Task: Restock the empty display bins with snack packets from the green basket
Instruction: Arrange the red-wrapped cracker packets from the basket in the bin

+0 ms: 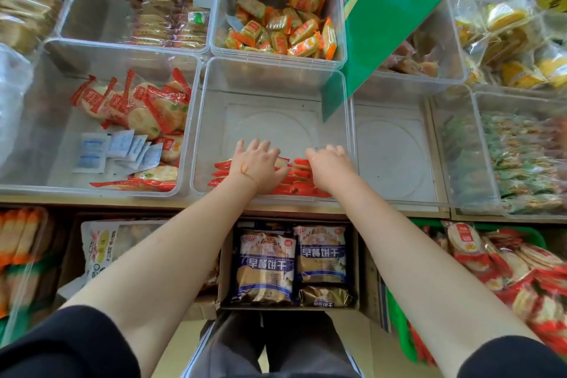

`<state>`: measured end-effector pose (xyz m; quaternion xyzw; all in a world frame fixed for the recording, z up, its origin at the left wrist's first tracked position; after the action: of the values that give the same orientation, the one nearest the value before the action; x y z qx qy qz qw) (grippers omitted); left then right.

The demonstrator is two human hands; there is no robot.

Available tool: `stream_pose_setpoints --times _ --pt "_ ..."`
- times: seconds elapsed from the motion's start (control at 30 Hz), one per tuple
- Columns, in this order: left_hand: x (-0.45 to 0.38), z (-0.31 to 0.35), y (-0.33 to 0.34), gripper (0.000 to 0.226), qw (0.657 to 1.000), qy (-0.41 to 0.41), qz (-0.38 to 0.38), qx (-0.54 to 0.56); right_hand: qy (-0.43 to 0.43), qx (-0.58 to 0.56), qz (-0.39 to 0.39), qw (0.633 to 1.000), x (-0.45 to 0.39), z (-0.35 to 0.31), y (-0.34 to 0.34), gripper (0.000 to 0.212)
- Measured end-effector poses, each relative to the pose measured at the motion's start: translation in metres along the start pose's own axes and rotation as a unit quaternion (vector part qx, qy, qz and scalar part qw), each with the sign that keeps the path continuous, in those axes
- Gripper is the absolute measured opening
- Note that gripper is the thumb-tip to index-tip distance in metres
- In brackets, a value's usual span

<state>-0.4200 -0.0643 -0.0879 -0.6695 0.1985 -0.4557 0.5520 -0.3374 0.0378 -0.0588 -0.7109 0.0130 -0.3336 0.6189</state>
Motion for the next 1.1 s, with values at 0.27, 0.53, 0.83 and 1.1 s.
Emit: stream_pose_setpoints --times 0.27,0.53,0.83,1.1 --pt "-0.006 0.0 0.017 0.067 0.997 -0.013 -0.074 0.008 0.006 -0.071 -0.072 0.995 -0.001 -0.002 0.022 0.035" --pt "0.026 0.003 -0.021 0.049 0.996 -0.025 0.029 0.078 0.019 -0.174 -0.004 0.985 0.026 0.001 0.001 0.045" --pt "0.11 0.099 -0.057 0.026 0.937 0.022 0.242 0.251 0.048 -0.331 0.281 0.899 0.167 0.056 -0.001 0.015" --pt "0.11 0.213 0.022 0.023 0.97 0.069 -0.025 0.231 0.186 -0.287 0.075 0.937 0.216 0.177 0.11 0.034"
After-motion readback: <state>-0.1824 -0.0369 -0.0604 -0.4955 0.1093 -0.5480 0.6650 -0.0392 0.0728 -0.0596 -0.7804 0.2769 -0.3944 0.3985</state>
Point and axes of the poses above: each hand's wrist, its own x-axis away from the middle knuckle, its own y-axis out of the palm, z = x × y, the point moved 8 cm from there along -x, towards the middle knuckle, and after that the axes turned 8 degrees about -x, right-handed, at the moved point
